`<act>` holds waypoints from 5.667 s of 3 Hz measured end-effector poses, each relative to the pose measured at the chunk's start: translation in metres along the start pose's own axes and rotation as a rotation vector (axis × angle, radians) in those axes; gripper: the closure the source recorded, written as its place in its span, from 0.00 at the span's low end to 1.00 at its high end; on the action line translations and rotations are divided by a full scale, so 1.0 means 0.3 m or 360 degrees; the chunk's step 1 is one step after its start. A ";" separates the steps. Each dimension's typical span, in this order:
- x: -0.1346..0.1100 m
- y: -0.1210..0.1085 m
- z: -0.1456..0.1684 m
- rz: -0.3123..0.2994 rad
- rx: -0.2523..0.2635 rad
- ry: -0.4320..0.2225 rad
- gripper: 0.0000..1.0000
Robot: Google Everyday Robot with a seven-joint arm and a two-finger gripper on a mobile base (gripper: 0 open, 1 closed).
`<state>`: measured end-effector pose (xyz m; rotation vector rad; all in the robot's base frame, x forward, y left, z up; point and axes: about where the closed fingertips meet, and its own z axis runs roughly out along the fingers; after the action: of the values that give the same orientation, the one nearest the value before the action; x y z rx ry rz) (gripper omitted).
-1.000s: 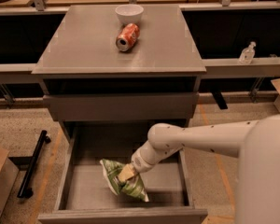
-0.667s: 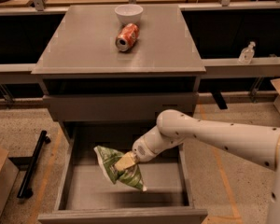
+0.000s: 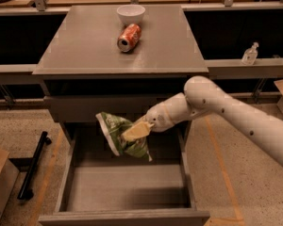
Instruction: Pick green jalapeno chip bag from middle drawer and place on counter
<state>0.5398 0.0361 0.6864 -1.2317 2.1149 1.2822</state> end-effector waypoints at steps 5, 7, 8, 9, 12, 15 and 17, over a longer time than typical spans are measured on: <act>-0.504 0.100 -0.517 -0.0559 0.0385 0.0285 1.00; -0.821 0.165 -0.726 -0.0887 0.0902 0.0289 1.00; -0.920 0.083 -0.734 -0.0971 0.1022 0.0191 1.00; -0.975 -0.052 -0.718 -0.0991 0.1078 0.0145 1.00; -0.965 -0.214 -0.743 -0.0923 0.1122 0.0105 1.00; -0.951 -0.465 -0.776 -0.0846 0.1419 0.0101 0.36; -0.971 -0.471 -0.956 -0.0851 0.1690 0.0108 0.00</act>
Offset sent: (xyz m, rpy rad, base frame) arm 0.1635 -0.0992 0.3219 -0.2753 -0.5018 0.0815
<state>0.8495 -0.0943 0.9587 -1.1596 1.8318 -0.1471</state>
